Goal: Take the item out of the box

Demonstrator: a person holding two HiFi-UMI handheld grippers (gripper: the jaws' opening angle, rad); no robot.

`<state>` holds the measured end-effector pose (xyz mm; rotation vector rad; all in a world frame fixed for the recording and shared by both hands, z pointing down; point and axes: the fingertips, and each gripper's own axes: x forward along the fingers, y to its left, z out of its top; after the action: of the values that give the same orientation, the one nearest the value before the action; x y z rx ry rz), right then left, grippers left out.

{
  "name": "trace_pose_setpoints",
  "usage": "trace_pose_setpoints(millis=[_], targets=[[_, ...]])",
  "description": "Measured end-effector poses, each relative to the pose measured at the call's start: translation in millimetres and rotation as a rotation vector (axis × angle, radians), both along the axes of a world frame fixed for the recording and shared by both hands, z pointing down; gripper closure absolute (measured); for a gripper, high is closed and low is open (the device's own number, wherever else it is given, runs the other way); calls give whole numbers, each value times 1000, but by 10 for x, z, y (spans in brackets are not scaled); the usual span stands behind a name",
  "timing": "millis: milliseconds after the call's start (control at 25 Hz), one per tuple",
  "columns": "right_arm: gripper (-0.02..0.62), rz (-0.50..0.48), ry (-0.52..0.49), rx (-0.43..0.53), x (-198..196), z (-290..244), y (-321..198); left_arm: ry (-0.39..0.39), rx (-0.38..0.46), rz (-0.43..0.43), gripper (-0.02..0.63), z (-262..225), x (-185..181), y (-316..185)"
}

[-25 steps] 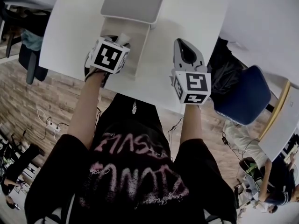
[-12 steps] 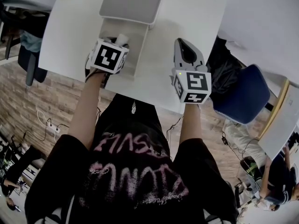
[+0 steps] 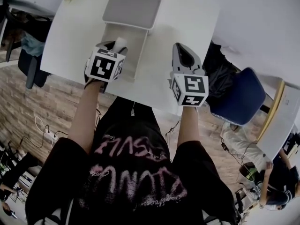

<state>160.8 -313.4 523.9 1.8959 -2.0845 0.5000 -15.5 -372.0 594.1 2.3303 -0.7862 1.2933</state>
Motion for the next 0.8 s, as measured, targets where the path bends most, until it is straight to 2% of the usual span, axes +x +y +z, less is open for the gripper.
trace_pose_setpoints(millis=[280, 800], targets=[[586, -24, 27, 42, -80, -233, -16, 73, 68, -17, 423, -296, -6, -4], [586, -10, 44, 122, -122, -690, 108, 189, 191, -28, 422, -895, -131, 64]])
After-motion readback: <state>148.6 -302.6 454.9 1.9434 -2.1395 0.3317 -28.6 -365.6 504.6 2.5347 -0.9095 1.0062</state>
